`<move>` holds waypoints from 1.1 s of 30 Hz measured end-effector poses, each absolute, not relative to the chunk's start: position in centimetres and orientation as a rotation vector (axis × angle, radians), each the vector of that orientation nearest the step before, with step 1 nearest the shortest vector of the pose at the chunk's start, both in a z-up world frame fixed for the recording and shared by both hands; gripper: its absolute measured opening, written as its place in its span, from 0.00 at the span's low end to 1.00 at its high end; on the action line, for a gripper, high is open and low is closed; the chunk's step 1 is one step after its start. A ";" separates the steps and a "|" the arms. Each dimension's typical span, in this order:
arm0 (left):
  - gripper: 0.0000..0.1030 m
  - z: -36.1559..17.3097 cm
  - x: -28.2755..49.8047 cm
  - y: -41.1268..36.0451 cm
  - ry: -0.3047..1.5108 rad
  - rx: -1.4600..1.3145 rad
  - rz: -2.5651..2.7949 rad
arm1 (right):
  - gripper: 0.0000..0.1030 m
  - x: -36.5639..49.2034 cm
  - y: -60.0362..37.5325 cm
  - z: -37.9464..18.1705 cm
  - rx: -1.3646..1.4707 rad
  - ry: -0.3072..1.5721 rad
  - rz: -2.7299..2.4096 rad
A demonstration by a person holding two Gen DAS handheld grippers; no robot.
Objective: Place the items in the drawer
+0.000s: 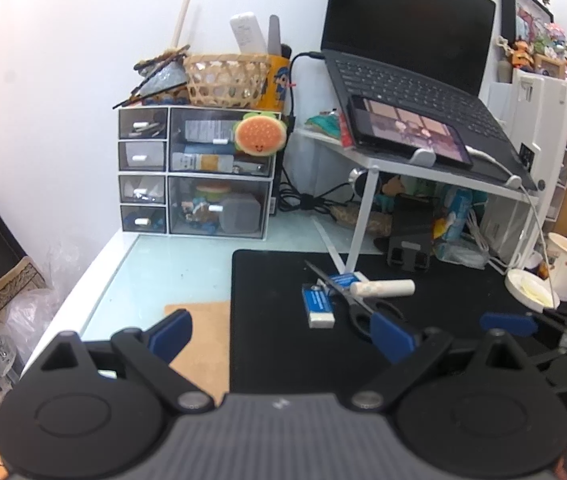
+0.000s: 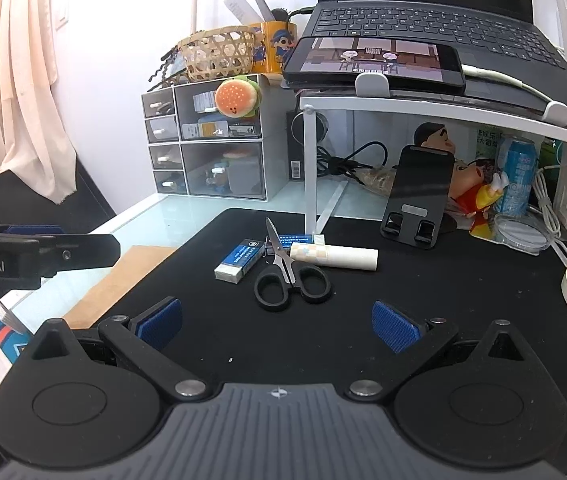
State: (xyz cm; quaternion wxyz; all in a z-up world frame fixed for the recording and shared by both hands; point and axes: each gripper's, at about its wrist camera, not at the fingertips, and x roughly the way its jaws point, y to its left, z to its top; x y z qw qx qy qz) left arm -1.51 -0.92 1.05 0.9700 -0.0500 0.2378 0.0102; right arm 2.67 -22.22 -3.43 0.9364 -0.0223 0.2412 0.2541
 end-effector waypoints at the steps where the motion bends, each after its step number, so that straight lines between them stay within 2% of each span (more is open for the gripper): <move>1: 0.95 1.1 -1.6 -1.1 0.480 -0.101 0.021 | 1.00 2.6 -22.3 -3.5 -0.043 0.496 0.522; 33: 0.95 0.5 -0.2 -0.9 0.495 -0.103 0.017 | 1.00 2.6 -23.1 -4.2 -0.025 0.513 0.549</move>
